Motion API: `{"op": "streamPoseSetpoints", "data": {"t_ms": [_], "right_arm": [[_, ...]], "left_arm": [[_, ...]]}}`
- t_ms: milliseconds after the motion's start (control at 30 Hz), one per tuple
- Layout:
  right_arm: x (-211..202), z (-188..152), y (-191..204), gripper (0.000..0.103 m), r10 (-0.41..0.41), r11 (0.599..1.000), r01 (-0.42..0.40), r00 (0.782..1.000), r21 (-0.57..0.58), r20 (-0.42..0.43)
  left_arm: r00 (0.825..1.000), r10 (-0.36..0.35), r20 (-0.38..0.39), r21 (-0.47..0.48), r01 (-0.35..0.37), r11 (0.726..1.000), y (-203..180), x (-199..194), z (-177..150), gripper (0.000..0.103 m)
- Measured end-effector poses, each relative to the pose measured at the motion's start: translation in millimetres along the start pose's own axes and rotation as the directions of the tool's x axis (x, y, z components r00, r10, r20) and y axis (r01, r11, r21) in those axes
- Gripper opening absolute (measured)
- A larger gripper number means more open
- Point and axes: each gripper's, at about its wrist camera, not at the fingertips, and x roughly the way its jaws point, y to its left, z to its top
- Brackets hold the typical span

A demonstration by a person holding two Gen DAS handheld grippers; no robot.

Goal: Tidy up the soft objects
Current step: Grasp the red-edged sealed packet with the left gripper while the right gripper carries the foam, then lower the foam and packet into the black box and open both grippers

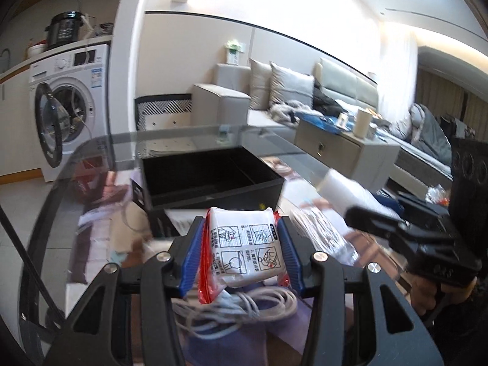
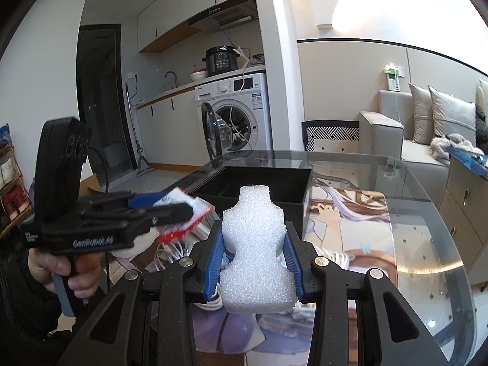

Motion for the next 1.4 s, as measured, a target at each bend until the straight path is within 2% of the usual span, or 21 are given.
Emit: {"op": "streamPoseSetpoints", "data": {"t_ms": [267, 467, 667, 1100, 1400], "right_arm": [[21, 26, 4, 0.038, -0.006, 0.999, 0.005, 0.999, -0.038, -0.032], [45, 49, -1, 0.038, -0.011, 0.999, 0.009, 0.998, -0.032, -0.068], [73, 64, -9, 0.038, -0.005, 1.000, 0.003, 0.992, -0.014, -0.125], [121, 88, -26, 0.038, -0.017, 1.000, 0.021, 0.984, 0.019, -0.179], [151, 85, -36, 0.038, -0.028, 0.999, 0.034, 0.973, 0.020, -0.229]], "left_arm": [[0.996, 0.071, 0.054, -0.066, -0.067, 0.996, 26, 7, 25, 0.047], [0.992, 0.101, 0.070, -0.074, -0.096, 0.993, 36, 17, 36, 0.047], [0.993, 0.100, 0.055, -0.081, -0.096, 0.992, 39, 34, 43, 0.047], [0.993, 0.116, 0.002, -0.117, -0.115, 0.986, 46, 71, 56, 0.048], [0.994, 0.107, -0.033, -0.151, -0.111, 0.982, 52, 91, 53, 0.048]]}}
